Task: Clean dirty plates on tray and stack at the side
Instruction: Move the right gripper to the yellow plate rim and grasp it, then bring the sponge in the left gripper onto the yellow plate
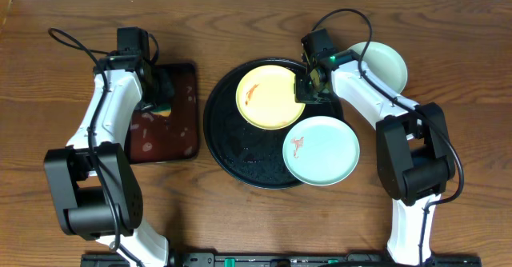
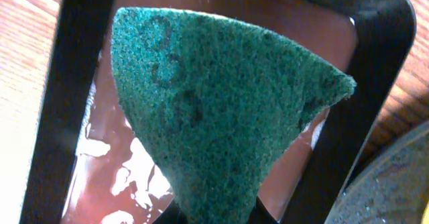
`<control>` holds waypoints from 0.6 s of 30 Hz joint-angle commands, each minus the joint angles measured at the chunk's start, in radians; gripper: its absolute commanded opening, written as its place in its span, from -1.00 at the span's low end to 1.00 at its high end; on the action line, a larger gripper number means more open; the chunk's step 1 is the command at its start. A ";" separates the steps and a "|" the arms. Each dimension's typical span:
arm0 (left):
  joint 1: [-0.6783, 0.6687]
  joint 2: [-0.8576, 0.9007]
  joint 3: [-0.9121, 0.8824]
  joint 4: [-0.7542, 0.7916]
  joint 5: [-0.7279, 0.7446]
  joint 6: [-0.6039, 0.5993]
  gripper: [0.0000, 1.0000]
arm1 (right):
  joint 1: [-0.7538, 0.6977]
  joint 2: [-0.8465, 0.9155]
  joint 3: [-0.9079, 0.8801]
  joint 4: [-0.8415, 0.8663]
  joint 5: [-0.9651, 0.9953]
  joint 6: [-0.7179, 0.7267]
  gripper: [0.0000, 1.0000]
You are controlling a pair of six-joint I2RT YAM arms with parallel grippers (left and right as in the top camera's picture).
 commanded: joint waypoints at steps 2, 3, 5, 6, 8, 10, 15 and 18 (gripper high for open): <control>0.006 -0.042 0.002 0.024 0.021 0.020 -0.85 | 0.018 0.016 -0.003 -0.013 -0.061 -0.017 -0.98; 0.006 -0.041 0.002 0.030 0.021 0.020 -0.85 | 0.019 0.016 -0.003 -0.012 -0.062 -0.017 -0.98; 0.006 -0.055 0.013 -0.003 0.055 0.019 -0.85 | 0.019 0.016 -0.003 -0.013 -0.066 -0.036 -0.98; 0.005 -0.066 0.017 -0.014 0.082 0.020 -0.85 | 0.019 0.016 -0.003 -0.016 -0.066 -0.051 -0.98; -0.003 -0.095 0.017 0.012 0.073 0.020 -0.86 | 0.021 0.016 -0.003 -0.021 -0.065 -0.062 -0.98; -0.004 -0.102 0.017 0.045 -0.008 0.020 -0.85 | 0.026 0.016 -0.003 -0.013 -0.066 -0.061 -0.98; 0.003 -0.098 0.018 0.014 -0.020 0.020 -0.85 | 0.031 0.016 -0.002 -0.003 -0.070 -0.062 -0.98; 0.002 -0.141 0.023 0.015 0.082 0.020 -0.85 | 0.031 0.016 -0.002 -0.008 -0.125 -0.113 -0.98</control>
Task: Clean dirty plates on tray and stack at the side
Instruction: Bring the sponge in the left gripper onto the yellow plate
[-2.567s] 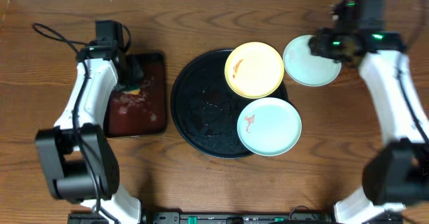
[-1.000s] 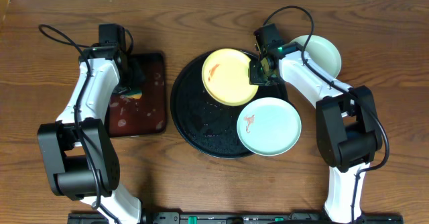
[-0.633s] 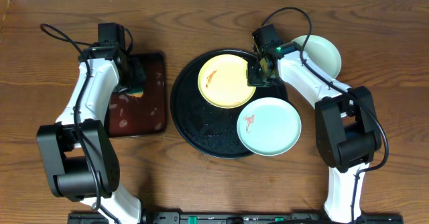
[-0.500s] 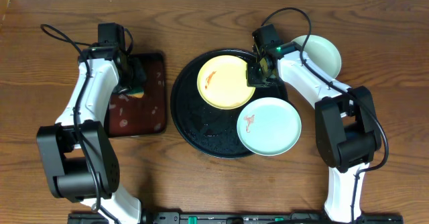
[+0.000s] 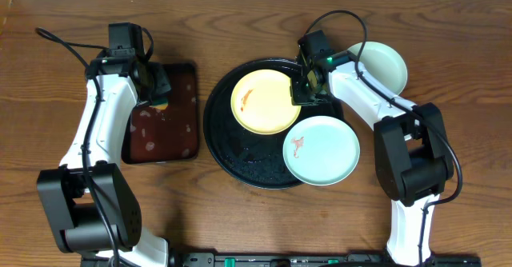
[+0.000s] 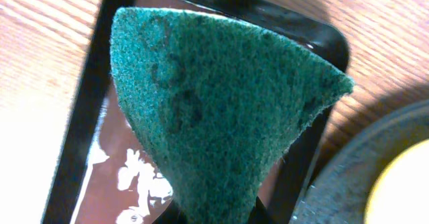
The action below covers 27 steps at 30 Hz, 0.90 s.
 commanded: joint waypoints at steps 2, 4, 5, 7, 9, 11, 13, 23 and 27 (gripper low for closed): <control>0.000 -0.094 0.024 -0.002 0.126 0.016 -0.85 | 0.016 0.015 -0.002 -0.008 -0.118 -0.095 -0.98; -0.011 -0.131 0.024 -0.001 0.175 0.007 -0.85 | 0.019 0.015 -0.002 -0.007 -0.122 -0.095 -0.98; -0.020 -0.142 0.024 0.000 0.203 -0.010 -0.85 | 0.022 0.015 -0.002 -0.004 -0.125 -0.097 -0.98; -0.042 -0.145 0.024 0.001 0.254 -0.037 -0.85 | 0.029 0.015 -0.002 0.005 -0.128 -0.114 -0.98; -0.079 -0.136 0.020 0.002 0.290 -0.077 -0.85 | 0.042 0.015 -0.002 0.014 -0.127 -0.122 -0.98; -0.125 -0.126 0.010 0.002 0.294 -0.124 -0.85 | 0.051 0.015 -0.002 0.022 -0.127 -0.121 -0.99; -0.187 -0.103 0.002 0.008 0.294 -0.151 -0.86 | 0.057 0.015 -0.001 0.027 -0.127 -0.116 -0.98; -0.409 0.112 -0.001 0.061 0.186 -0.291 -0.85 | 0.056 0.015 0.011 0.011 -0.100 -0.058 -0.98; -0.434 0.171 -0.001 0.077 0.185 -0.292 -0.85 | 0.052 0.015 0.017 0.008 -0.085 -0.048 -0.98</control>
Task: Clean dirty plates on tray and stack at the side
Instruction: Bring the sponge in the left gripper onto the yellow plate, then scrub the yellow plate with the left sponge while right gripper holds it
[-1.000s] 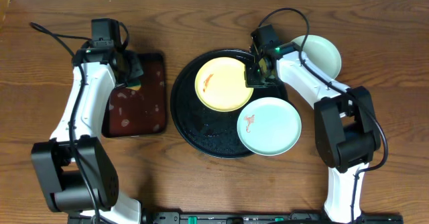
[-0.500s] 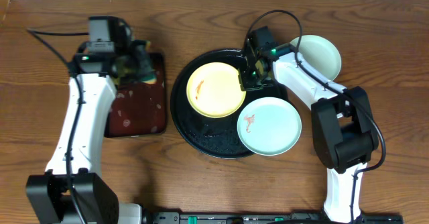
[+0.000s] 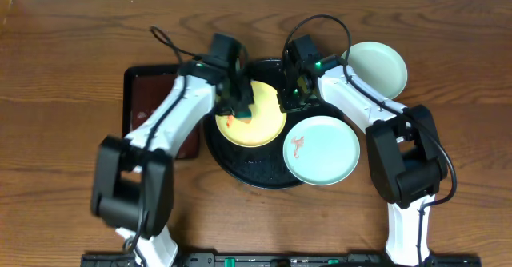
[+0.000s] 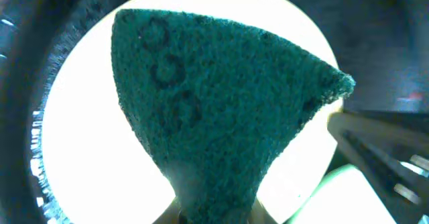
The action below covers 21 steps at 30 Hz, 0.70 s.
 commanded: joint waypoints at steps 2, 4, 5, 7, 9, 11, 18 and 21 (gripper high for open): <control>-0.019 0.047 -0.001 0.031 -0.032 -0.042 -0.85 | -0.005 0.012 0.024 0.000 0.017 0.027 -0.98; -0.033 0.080 -0.001 0.060 -0.032 -0.042 -0.85 | -0.006 0.012 0.034 -0.004 0.016 0.031 -0.98; -0.038 0.095 -0.001 0.071 -0.032 -0.042 -0.85 | -0.006 0.012 0.039 -0.007 0.017 0.035 -0.98; -0.046 0.124 -0.001 0.088 -0.032 -0.047 -0.85 | -0.006 0.012 0.044 -0.012 0.017 0.039 -0.98; -0.049 0.146 -0.001 0.093 -0.040 -0.046 -0.85 | -0.006 0.012 0.046 -0.014 0.018 0.042 -0.98; -0.048 0.165 -0.001 0.085 -0.120 -0.045 -0.85 | -0.008 0.012 0.046 -0.021 0.034 0.045 -0.98; -0.048 0.168 -0.001 0.018 -0.388 -0.033 -0.04 | -0.021 0.012 0.046 -0.050 0.065 0.045 -0.98; -0.048 0.164 0.015 0.006 -0.388 -0.011 0.06 | -0.026 0.012 0.046 -0.054 0.065 0.045 -0.98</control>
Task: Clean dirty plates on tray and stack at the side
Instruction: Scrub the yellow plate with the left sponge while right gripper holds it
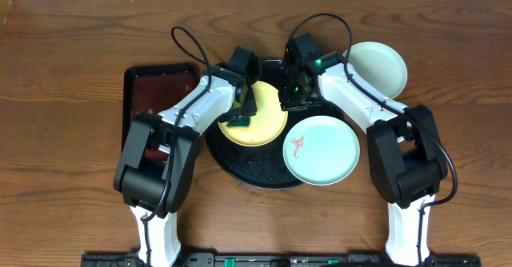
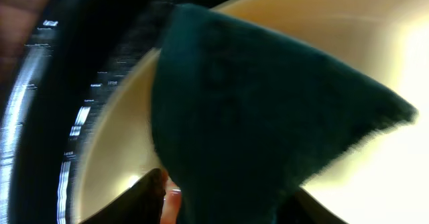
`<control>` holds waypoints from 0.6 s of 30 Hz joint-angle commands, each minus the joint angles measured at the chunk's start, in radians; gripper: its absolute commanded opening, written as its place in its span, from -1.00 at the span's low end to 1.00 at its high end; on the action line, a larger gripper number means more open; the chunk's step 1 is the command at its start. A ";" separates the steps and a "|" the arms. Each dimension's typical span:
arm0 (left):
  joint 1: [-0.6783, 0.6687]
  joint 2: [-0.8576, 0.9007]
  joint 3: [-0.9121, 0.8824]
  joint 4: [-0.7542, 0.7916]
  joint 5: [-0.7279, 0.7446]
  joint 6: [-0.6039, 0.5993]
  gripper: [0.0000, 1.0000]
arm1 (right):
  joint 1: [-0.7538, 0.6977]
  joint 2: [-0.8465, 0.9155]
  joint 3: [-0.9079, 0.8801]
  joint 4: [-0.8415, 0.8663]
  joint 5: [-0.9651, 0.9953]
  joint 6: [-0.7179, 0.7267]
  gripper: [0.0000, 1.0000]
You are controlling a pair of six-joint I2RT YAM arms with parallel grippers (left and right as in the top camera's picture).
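Note:
A yellow plate (image 1: 266, 107) lies on the round black tray (image 1: 240, 165), at its upper left. My left gripper (image 1: 241, 120) is shut on a dark green sponge (image 1: 238, 124), which is pressed on the plate's lower left part. Seen from the left wrist, the sponge (image 2: 268, 117) fills the view over the yellow plate (image 2: 375, 43) and the tray rim (image 2: 60, 103). My right gripper (image 1: 294, 97) is at the plate's right rim, holding it. A pale blue-green plate (image 1: 322, 149) with a red smear sits at the tray's lower right.
A clean pale green plate (image 1: 378, 65) rests on the table to the right of the tray. A rectangular dark tray (image 1: 152, 99) holding reddish liquid lies on the left. Cables run from both arms above the tray.
My left gripper has moved the sponge down and to the left on the yellow plate, over the spot where the orange smear showed. The sponge now lies closer against the plate. The right gripper has stayed put.
The left gripper first held the sponge over the rectangular liquid tray, while the right gripper gripped the yellow plate's rim. The plate then sat slightly further left. Later the sponge was over the yellow plate, and now it presses on its lower left.

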 commanded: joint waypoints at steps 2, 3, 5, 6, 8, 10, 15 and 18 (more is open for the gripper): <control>0.006 0.006 0.019 -0.030 -0.111 0.024 0.06 | -0.021 0.010 0.020 -0.013 0.036 0.013 -0.98; 0.006 -0.007 0.024 -0.031 -0.109 0.024 0.06 | -0.021 0.010 0.020 -0.013 0.036 0.013 -0.98; 0.005 -0.041 0.024 -0.030 -0.087 0.040 0.06 | -0.021 0.010 0.020 -0.013 0.036 0.013 -0.98; 0.005 -0.058 0.024 -0.030 -0.072 0.050 0.06 | -0.021 0.010 0.020 -0.013 0.036 0.013 -0.98; 0.005 -0.109 0.024 -0.030 -0.037 0.054 0.06 | -0.021 0.010 0.020 -0.013 0.036 0.013 -0.98; 0.005 -0.141 0.024 -0.031 -0.013 0.054 0.06 | -0.021 0.010 0.020 -0.013 0.036 0.013 -0.98; 0.005 -0.142 0.013 -0.037 -0.001 0.054 0.07 | -0.021 0.010 0.020 -0.013 0.036 0.005 -0.98; 0.005 -0.121 -0.006 -0.033 0.000 0.054 0.06 | -0.021 0.010 0.020 -0.014 0.036 -0.002 -0.98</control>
